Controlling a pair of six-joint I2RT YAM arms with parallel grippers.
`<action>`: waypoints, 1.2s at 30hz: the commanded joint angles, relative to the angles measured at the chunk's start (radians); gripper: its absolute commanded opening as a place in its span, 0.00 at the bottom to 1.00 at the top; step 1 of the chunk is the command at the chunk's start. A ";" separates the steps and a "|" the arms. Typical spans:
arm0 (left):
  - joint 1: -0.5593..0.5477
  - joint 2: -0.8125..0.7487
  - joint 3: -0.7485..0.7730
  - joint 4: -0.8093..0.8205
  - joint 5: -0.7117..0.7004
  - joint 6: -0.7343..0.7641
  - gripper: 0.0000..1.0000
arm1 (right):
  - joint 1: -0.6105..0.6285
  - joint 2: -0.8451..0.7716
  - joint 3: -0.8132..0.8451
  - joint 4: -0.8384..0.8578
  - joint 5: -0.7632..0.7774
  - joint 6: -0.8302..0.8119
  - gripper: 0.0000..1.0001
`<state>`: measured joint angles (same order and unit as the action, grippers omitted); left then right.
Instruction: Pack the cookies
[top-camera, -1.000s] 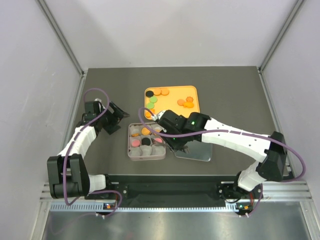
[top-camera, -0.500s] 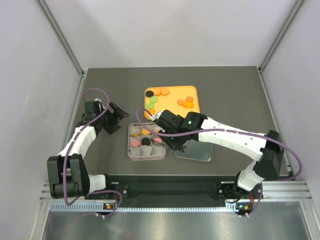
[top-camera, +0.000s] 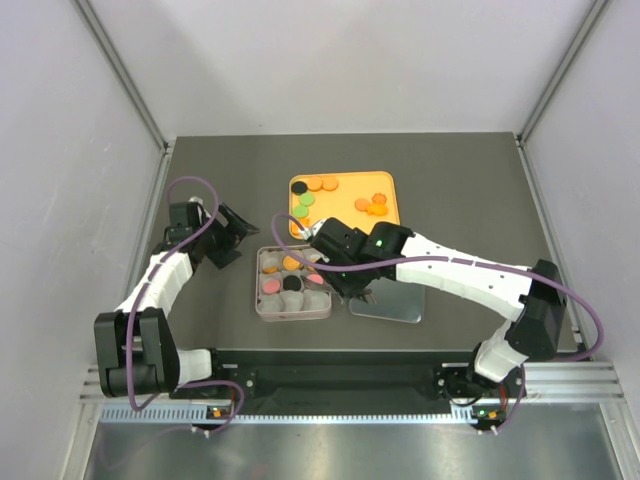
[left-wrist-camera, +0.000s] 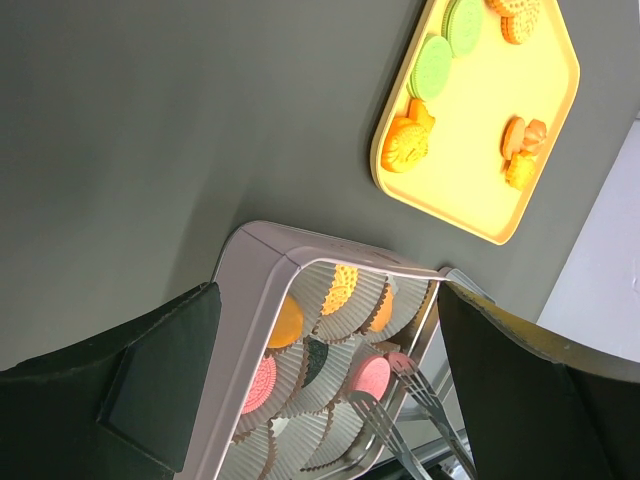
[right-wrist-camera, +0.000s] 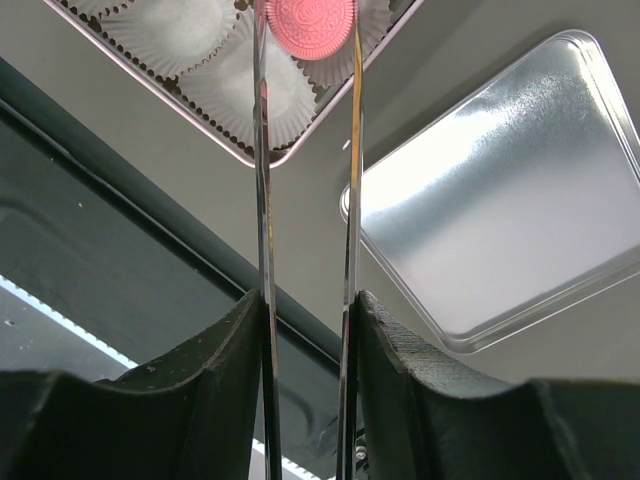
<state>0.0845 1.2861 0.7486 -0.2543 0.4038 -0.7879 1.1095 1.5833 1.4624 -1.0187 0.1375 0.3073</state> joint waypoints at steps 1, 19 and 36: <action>0.006 0.005 -0.008 0.047 0.012 -0.002 0.94 | -0.005 -0.008 0.053 -0.003 0.022 -0.005 0.39; 0.006 0.004 -0.008 0.047 0.012 -0.004 0.94 | -0.007 -0.011 0.056 -0.009 0.036 -0.002 0.46; 0.006 0.004 0.000 0.046 0.018 -0.004 0.94 | -0.221 0.098 0.354 0.040 0.039 -0.097 0.45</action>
<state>0.0845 1.2861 0.7471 -0.2539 0.4042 -0.7879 0.9554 1.6066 1.7504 -1.0492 0.1707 0.2523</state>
